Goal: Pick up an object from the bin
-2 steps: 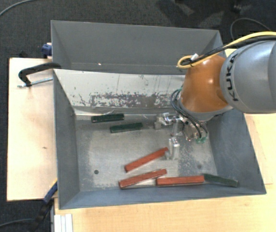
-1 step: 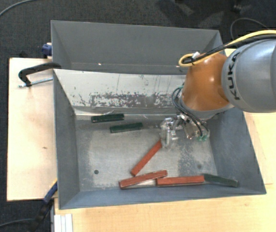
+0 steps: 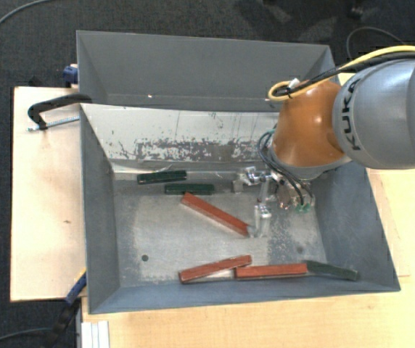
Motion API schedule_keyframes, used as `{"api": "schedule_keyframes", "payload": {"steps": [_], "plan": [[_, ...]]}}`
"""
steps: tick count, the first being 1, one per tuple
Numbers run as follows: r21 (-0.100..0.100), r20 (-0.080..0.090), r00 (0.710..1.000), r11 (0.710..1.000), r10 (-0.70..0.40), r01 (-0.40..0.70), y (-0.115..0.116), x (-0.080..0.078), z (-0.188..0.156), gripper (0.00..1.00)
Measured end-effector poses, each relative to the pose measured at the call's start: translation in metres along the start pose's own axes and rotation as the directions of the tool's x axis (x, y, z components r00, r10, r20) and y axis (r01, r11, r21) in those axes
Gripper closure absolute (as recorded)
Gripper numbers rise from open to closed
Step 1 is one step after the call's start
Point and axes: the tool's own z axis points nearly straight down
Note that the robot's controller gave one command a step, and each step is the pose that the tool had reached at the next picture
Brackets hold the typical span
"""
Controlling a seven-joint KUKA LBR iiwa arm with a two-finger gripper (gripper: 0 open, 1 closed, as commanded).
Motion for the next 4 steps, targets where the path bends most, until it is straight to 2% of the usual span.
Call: {"api": "schedule_keyframes", "payload": {"steps": [1, 2, 3, 4], "plan": [[-0.003, -0.003, 0.999, 0.999, -0.04, 0.04, 0.056, 0.015, -0.001, 0.0], [-0.004, 0.004, 0.993, 0.993, 0.119, -0.119, 0.116, 0.01, -0.018, 0.0], [-0.002, 0.002, 0.982, 0.982, 0.189, -0.189, 0.075, 0.005, 0.0, 0.0], [-0.001, 0.002, 0.982, 0.982, 0.187, -0.187, 0.076, 0.005, 0.0, 1.0]]}}
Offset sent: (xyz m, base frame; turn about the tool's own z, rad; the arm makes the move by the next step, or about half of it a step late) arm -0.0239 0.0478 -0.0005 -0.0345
